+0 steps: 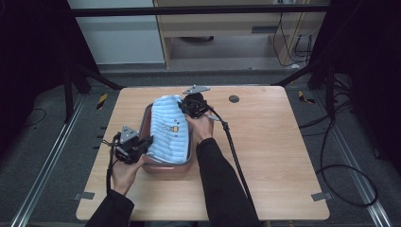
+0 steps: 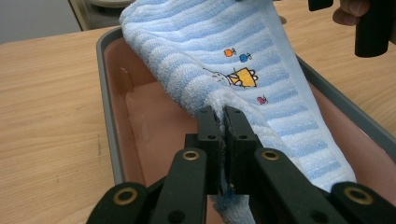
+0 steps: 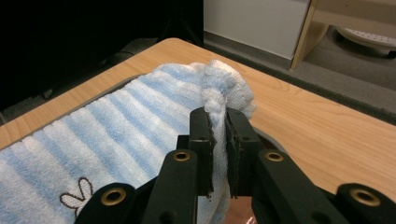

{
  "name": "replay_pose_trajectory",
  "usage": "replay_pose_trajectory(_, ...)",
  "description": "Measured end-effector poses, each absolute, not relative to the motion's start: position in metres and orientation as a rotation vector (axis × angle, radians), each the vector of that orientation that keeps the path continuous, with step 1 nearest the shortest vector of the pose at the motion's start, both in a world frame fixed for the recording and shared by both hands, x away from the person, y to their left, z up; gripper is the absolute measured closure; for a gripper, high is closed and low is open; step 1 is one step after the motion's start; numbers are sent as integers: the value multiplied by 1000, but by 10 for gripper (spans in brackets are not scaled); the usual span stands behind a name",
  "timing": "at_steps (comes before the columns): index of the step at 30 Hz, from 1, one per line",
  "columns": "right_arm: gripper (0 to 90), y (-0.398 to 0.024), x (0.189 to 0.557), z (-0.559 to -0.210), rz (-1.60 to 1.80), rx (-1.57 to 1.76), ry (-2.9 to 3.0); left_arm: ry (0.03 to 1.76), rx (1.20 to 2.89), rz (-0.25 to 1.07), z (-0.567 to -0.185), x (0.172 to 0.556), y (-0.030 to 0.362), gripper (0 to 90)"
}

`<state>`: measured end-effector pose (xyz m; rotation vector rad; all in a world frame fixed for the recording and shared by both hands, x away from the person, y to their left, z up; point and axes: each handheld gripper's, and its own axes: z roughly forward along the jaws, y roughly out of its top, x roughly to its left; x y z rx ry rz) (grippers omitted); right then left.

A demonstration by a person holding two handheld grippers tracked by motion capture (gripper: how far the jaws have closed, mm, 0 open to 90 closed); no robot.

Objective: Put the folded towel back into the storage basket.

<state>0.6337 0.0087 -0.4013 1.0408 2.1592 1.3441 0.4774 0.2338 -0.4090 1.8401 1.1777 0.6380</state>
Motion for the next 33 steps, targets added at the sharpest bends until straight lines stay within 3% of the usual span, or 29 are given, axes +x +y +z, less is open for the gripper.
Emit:
replay_pose_trajectory(22,810,14,631,-430,1258,1070,2240,1227,1890,616,-432,474,237,854)
replay_pose_trajectory(28,684,12,628,-434,1213,1068,2238,1230,1864,640,-429,474,239,738)
replay_pose_trajectory(33,629,6,626,-428,1213,1058,2214,1225,1837,657,-423,472,242,683)
